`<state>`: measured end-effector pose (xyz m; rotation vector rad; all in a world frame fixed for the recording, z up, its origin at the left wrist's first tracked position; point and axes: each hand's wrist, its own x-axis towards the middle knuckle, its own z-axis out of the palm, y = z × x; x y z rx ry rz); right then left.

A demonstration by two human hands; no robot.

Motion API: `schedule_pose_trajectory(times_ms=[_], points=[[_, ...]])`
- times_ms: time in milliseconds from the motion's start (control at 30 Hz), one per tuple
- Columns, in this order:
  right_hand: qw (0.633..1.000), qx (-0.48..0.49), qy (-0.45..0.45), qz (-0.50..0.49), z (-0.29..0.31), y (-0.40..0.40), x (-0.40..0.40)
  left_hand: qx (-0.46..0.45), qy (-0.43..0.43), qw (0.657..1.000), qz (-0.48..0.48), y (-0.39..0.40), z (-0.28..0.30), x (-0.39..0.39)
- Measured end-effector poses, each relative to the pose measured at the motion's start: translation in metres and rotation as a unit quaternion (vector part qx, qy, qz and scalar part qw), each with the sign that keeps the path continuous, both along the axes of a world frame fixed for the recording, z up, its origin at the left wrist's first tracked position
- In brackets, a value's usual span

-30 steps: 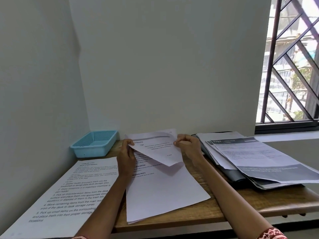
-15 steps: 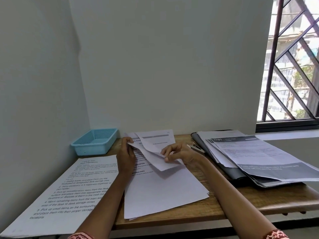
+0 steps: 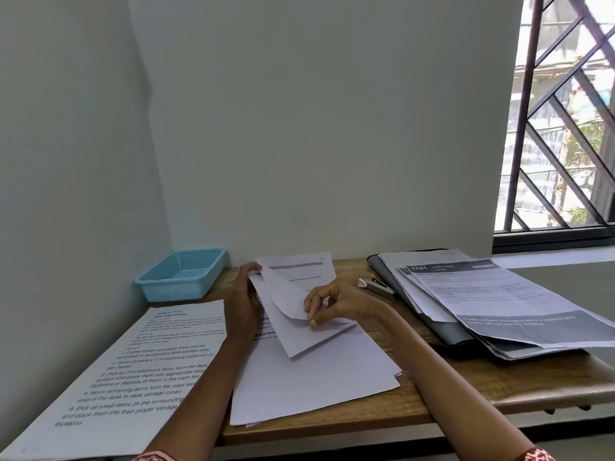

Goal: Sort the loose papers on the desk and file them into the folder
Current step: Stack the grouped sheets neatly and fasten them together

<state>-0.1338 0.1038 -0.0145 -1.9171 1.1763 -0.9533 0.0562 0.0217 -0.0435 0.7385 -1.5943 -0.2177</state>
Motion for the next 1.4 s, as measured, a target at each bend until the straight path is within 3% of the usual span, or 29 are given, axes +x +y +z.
schedule_pose_trajectory(times_ms=[167,333,500,667,767,867,933,1033,1100,1200,1300,1400], points=[[1.0,-0.006,-0.005,-0.004,0.002,0.002,0.002,0.018,0.028,0.999,-0.007,0.008,0.003,0.0],[1.0,-0.02,-0.018,-0.004,0.005,0.006,0.006,0.039,-0.006,0.999,-0.005,0.012,0.007,0.001],[0.993,-0.027,-0.119,0.005,0.011,0.013,0.011,0.03,0.016,0.999,0.004,-0.001,0.002,0.003],[0.998,-0.001,-0.056,0.041,0.005,0.009,0.015,0.066,0.1,0.992,-0.041,0.021,0.016,-0.004],[0.998,0.017,-0.041,0.034,0.003,0.005,0.014,0.048,0.046,0.997,-0.033,0.014,0.006,-0.002],[0.998,0.024,-0.043,0.035,0.002,0.006,0.013,0.078,0.061,0.994,-0.041,0.006,0.001,0.001],[0.994,0.013,-0.101,-0.024,0.005,0.007,0.013,0.062,0.045,0.996,-0.036,0.001,-0.001,0.002],[0.949,-0.044,-0.213,-0.229,-0.002,-0.009,0.003,0.019,0.026,0.999,-0.027,-0.008,-0.004,0.002],[0.935,-0.028,-0.165,-0.313,-0.01,-0.021,-0.008,0.013,0.024,0.999,-0.025,-0.01,-0.005,0.002],[0.926,-0.004,-0.108,-0.362,-0.017,-0.028,-0.014,0.018,0.024,0.999,-0.02,-0.012,-0.007,0.003],[0.896,-0.068,-0.19,-0.395,-0.013,-0.025,-0.015,0.018,0.037,0.999,-0.027,-0.013,-0.005,0.002],[0.893,-0.11,-0.212,-0.381,-0.011,-0.028,-0.018,0.025,0.052,0.998,-0.027,-0.015,-0.006,0.003]])
